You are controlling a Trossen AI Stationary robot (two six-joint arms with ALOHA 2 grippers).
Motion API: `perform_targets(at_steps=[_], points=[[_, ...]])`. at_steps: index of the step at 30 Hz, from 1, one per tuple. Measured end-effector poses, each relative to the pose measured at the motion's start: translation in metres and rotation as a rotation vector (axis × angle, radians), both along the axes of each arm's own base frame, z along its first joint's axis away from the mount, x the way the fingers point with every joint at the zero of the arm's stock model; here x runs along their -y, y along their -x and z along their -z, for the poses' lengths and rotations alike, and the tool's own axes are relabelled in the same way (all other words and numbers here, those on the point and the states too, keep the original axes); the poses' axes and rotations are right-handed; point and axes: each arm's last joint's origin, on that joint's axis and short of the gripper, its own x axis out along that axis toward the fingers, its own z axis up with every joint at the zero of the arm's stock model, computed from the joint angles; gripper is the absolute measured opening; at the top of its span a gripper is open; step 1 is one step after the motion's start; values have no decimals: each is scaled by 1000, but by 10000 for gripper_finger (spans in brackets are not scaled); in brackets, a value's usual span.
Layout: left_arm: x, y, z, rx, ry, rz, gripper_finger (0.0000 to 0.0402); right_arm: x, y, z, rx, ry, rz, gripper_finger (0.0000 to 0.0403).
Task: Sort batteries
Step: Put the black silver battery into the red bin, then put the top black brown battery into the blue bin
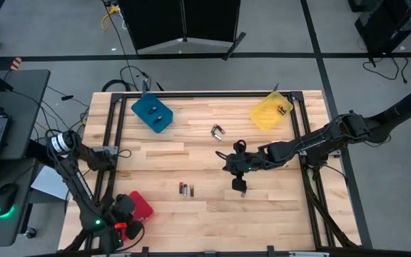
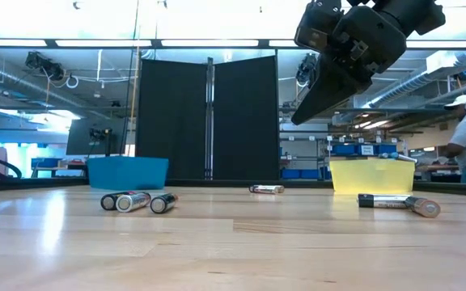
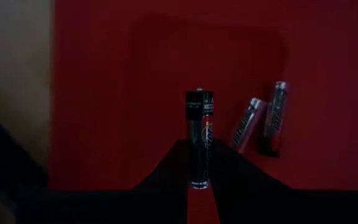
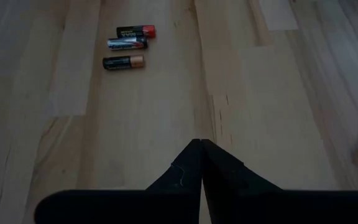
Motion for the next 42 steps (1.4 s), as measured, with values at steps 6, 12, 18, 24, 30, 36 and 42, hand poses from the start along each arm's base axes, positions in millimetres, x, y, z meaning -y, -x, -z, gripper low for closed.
perform_targets(at_steps=[6, 12, 18, 24, 30, 36, 42], points=[[-5, -1, 15, 13, 32, 11, 47, 0, 0, 0, 0, 0, 1, 21], [-7, -8, 19, 6, 55, 41, 47, 1, 0, 0, -4, -34, 22, 21], [-9, -12, 19, -4, 69, 53, 116, 1, 0, 0, -4, -57, 45, 21], [-9, -13, 4, -16, 80, 73, 153, 5, -1, 0, 0, -85, 110, 27], [-16, -14, -32, 136, 51, 65, 144, 12, 3, 0, -40, -39, 153, 55], [-32, -18, -49, 363, -57, 105, 70, 33, 8, -13, -65, 32, 247, 76], [-53, -37, -29, 495, -169, 141, 8, 60, 5, -4, -96, 55, 262, 56]])
